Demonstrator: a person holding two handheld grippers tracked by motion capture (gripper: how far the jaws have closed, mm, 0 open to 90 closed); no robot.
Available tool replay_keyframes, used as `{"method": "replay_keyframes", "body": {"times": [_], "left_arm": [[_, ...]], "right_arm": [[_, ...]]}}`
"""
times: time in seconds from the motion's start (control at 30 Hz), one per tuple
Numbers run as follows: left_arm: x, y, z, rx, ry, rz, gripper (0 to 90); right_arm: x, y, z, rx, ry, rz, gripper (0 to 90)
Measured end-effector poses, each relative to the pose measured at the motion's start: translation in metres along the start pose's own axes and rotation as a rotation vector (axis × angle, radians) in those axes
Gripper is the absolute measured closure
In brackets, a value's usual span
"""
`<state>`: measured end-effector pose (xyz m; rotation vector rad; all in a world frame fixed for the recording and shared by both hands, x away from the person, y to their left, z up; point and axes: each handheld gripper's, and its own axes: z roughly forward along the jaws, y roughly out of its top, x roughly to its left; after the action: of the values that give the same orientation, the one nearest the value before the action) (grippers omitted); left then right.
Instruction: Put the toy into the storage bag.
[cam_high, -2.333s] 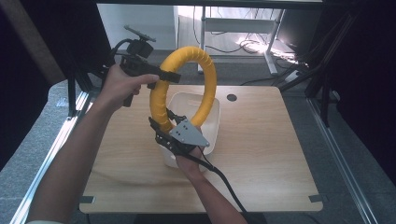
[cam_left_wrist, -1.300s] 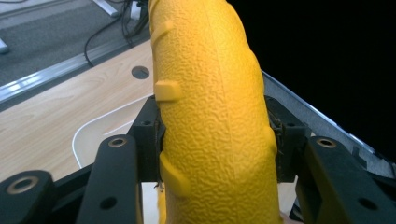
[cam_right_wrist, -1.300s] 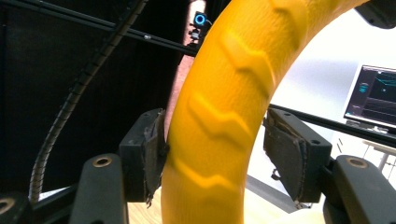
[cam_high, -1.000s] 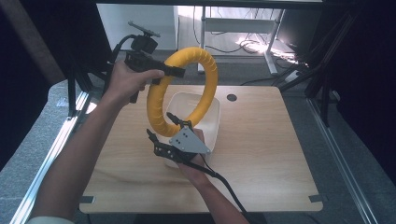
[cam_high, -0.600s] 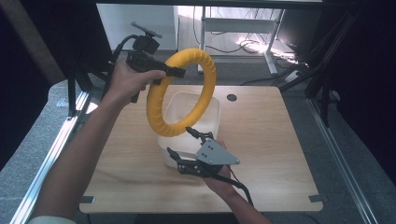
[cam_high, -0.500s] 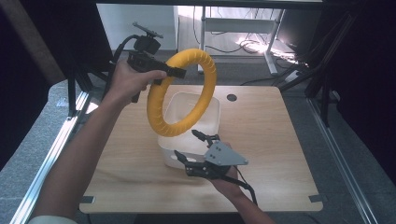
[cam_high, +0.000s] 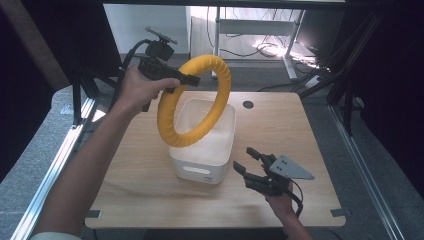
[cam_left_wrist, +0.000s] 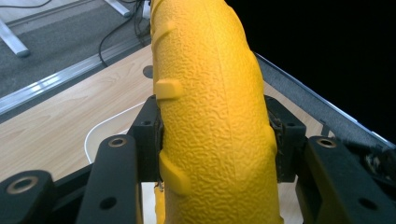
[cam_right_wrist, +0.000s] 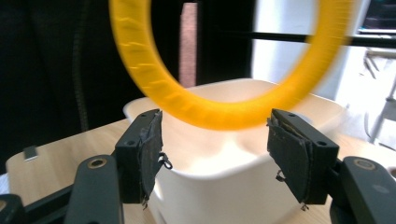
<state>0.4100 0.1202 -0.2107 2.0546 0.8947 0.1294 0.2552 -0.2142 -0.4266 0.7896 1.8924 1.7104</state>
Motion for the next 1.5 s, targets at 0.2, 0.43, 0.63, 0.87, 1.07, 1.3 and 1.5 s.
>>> {"method": "replay_keyframes", "body": {"times": [0.2,0.43,0.63,0.87,1.07,1.3,1.5], "left_arm": [[-0.003,0.002,0.001,-0.003,-0.006,0.003,49.5],[-0.006,-0.002,0.015,0.041,0.005,0.017,49.4],[-0.005,-0.009,0.032,0.073,0.007,0.012,49.4],[0.001,-0.019,0.049,0.119,0.001,0.018,49.3],[0.008,-0.027,0.063,0.144,-0.014,0.003,49.2],[0.015,-0.035,0.074,0.155,-0.023,-0.021,48.9],[0.018,-0.039,0.079,0.15,-0.026,-0.028,48.5]], "right_arm": [[-0.017,-0.009,-0.025,-0.007,-0.066,0.031,35.8],[-0.032,-0.023,-0.044,-0.01,-0.12,0.06,35.4],[-0.044,-0.038,-0.05,0.008,-0.149,0.091,35.0],[-0.051,-0.045,-0.053,0.029,-0.177,0.098,34.8],[-0.054,-0.046,-0.051,0.029,-0.181,0.095,34.4],[-0.058,-0.05,-0.049,0.045,-0.184,0.105,34.2],[-0.061,-0.052,-0.048,0.046,-0.185,0.102,34.2]]}}
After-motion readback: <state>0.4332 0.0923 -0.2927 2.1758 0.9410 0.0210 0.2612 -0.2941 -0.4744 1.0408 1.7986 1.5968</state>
